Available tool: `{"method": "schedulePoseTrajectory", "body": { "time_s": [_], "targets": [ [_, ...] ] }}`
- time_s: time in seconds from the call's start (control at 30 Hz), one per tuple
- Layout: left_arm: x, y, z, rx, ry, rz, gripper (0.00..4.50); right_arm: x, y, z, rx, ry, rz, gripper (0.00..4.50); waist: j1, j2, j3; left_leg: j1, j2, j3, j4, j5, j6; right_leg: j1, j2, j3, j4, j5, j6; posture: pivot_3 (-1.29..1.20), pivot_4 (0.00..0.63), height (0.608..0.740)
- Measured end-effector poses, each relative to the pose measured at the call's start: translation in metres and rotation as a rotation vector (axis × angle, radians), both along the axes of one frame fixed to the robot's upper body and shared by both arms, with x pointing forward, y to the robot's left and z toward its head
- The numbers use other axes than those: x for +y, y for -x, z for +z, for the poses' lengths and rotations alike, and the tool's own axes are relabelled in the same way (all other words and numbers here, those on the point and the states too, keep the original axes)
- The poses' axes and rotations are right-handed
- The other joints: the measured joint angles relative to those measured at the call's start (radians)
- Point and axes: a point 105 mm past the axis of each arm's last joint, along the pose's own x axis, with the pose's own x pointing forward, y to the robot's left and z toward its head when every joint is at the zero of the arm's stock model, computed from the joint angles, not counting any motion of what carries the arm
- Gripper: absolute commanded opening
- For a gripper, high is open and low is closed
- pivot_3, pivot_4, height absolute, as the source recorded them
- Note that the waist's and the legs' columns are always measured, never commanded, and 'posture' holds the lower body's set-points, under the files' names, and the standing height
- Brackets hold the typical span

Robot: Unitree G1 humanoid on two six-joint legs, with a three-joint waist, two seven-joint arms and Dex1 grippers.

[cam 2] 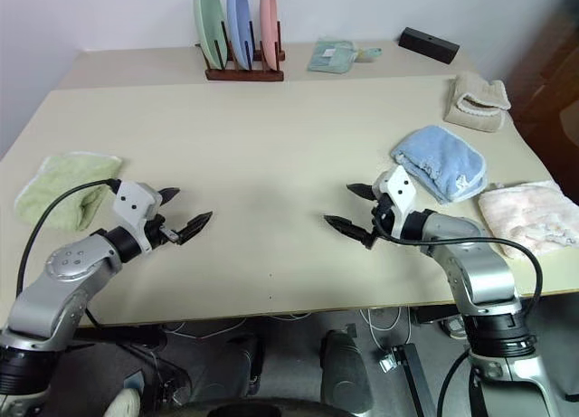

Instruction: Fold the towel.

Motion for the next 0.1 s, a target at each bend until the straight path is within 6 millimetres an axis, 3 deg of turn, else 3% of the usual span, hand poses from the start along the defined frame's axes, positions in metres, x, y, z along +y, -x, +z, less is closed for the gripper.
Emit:
{"method": "schedulePoseTrajectory", "body": {
  "time_s": [0.1],
  "targets": [
    [-0.0028, 0.0004, -0.0009, -0.005, 0.003, -0.01, 4.48, 0.0, 0.0022, 0.0016, -0.009, -0.001, 0.0, 4.5, 0.0, 0.0, 0.0, 0.0, 0.0, 0.0, 0.0, 0.0, 0.0, 0.0, 0.0, 0.0, 0.0, 0.0, 0.001, 0.0, 0.15, 0.74]
  ]
}}
